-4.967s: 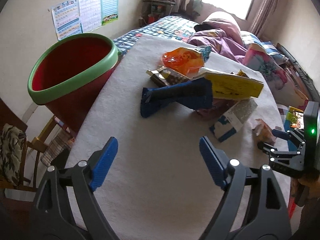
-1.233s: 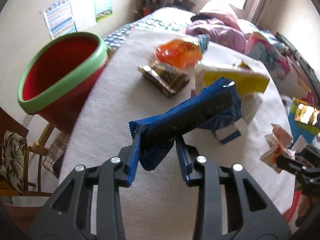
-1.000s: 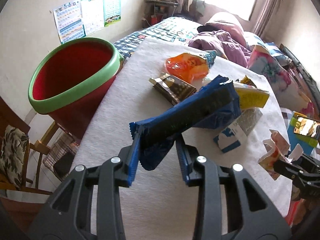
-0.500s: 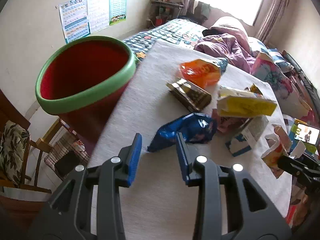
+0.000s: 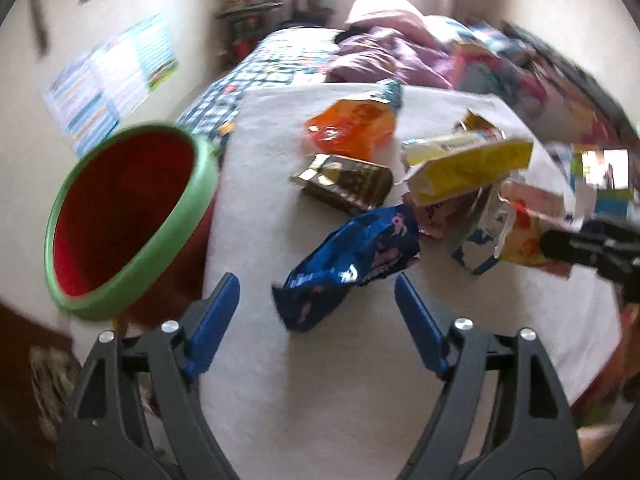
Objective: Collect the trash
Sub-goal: 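Carry the blue wrapper and strawberry carton over the red bin with both grippers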
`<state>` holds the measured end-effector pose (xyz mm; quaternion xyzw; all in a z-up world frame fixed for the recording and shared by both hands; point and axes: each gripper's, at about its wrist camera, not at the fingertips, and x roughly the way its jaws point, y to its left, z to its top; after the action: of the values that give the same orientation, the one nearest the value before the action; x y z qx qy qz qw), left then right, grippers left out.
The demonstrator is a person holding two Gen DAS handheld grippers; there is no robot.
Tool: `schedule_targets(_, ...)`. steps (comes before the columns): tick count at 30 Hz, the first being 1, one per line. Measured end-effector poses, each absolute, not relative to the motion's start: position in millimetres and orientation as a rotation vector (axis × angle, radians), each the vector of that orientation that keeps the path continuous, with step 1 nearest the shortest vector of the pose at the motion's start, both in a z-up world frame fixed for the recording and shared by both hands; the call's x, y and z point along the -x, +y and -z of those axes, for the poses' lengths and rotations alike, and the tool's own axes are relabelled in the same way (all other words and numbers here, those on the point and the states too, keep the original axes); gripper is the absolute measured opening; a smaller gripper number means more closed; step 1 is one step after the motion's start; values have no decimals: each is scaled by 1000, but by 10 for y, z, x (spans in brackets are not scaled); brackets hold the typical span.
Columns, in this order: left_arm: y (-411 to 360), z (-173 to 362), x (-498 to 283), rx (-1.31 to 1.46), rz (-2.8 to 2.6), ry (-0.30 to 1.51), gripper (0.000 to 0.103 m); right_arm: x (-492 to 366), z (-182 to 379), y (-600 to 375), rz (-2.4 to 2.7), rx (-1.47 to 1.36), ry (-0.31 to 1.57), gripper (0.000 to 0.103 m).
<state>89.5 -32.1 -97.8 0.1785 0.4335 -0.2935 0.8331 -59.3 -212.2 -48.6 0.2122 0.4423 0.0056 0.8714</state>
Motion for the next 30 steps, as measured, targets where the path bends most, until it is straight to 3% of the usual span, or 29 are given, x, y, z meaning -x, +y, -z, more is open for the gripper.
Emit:
schedule_targets(10, -646, 1493, -1254, -520, 740, 1054, 79, 743, 554, -2035, 72, -477, 956, 58)
schedule_targets(14, -610, 1557, -1283, -463, 741, 1078, 63, 787, 600, -1975, 96, -484, 982, 58)
schedule_targets(15, -595, 1545, -1286, -448, 735, 1072, 53, 783, 605, -1971, 100, -486, 985, 58)
schedule_targets(18, -523, 1516, -1318, -379, 738, 1088, 45, 769, 577, -1919, 105, -480, 985, 57)
schedule_targets(30, 188, 844, -1531, -122, 589, 946, 39, 400, 128, -1633, 18, -411, 887, 57)
